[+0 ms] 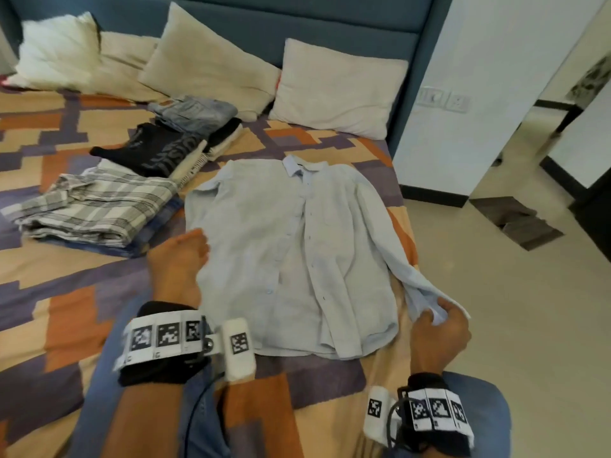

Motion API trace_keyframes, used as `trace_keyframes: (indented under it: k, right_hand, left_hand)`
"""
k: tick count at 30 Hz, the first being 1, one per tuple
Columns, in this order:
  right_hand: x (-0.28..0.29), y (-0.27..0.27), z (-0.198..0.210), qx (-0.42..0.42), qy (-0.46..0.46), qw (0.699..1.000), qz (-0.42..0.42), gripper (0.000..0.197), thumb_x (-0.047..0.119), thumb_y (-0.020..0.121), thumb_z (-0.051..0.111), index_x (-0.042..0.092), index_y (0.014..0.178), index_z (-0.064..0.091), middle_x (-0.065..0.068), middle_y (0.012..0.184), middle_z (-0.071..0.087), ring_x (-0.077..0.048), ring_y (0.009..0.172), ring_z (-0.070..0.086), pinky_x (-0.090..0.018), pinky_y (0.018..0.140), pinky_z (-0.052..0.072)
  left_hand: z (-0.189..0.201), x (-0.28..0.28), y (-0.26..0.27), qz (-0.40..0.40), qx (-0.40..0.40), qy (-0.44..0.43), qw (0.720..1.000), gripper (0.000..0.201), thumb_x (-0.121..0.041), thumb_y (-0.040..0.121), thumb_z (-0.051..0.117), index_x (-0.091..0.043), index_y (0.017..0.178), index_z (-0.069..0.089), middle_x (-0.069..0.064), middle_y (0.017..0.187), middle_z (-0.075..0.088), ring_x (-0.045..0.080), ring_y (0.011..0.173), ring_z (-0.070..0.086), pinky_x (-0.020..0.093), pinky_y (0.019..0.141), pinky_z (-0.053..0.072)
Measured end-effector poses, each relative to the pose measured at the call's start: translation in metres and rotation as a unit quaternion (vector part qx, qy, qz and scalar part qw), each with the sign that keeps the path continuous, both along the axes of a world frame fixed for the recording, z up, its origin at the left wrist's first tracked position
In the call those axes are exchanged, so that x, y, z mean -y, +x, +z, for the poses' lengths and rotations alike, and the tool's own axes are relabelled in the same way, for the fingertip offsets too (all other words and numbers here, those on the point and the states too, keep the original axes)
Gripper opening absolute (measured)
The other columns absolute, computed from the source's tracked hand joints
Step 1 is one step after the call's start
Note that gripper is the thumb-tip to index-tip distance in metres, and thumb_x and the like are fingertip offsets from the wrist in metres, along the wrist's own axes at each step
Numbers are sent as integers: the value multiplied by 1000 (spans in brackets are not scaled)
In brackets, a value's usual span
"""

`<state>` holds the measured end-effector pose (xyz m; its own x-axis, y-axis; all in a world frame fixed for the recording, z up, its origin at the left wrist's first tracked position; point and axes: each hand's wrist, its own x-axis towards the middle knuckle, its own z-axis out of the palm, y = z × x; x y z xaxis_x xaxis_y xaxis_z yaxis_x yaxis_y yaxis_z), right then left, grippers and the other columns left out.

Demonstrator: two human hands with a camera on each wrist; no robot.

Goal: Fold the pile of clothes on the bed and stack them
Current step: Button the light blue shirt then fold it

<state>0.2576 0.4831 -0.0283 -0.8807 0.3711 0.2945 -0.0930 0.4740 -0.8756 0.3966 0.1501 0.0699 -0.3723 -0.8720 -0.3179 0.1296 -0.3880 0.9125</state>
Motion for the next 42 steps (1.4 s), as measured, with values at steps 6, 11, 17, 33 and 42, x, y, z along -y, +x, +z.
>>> trace_keyframes:
  k: [6, 11, 17, 33, 42]
  right_hand:
    - [-2, -18, -21, 232, 12, 958, 169, 21, 24, 87, 73, 8, 99, 67, -6, 92, 67, -29, 98, 63, -35, 86, 47]
    - [-6, -21, -18, 282, 40, 900, 331, 71, 20, 70, 88, 27, 127, 46, 8, 109, 55, -17, 102, 55, -36, 92, 49]
    - [-17, -38, -27, 278, 126, 890, 339, 42, -6, 72, 76, 29, 94, 68, -3, 95, 63, -20, 82, 57, -24, 72, 48]
    - [-44, -4, -32, 340, -195, 920, 1, 10, 24, 90, 53, 18, 88, 61, -17, 91, 70, -31, 78, 67, -50, 75, 59]
    - [10, -9, 1, 325, 105, 938, 65, 43, 28, 82, 70, 22, 122, 55, -11, 128, 52, -38, 123, 45, -49, 103, 38]
  left_hand:
    - [-75, -115, -71, -317, 177, 53, 930, 32, -24, 66, 82, -4, 73, 59, 15, 74, 57, 22, 60, 56, 31, 61, 48]
    - [-113, -148, -86, -304, 269, -31, 914, 48, -29, 79, 79, 0, 113, 62, 8, 107, 64, 26, 100, 61, 25, 78, 45]
    - [-112, -140, -97, -248, 227, -3, 942, 10, -18, 78, 78, -19, 79, 68, 8, 83, 69, 27, 77, 63, 34, 76, 53]
    - [-116, -109, -34, -365, 328, -134, 861, 36, -23, 84, 74, -14, 116, 59, 6, 106, 64, 22, 97, 59, 34, 92, 49]
    - [-91, -98, -25, -353, 418, -267, 793, 46, -32, 83, 73, -14, 122, 57, 13, 125, 57, 31, 114, 56, 34, 93, 43]
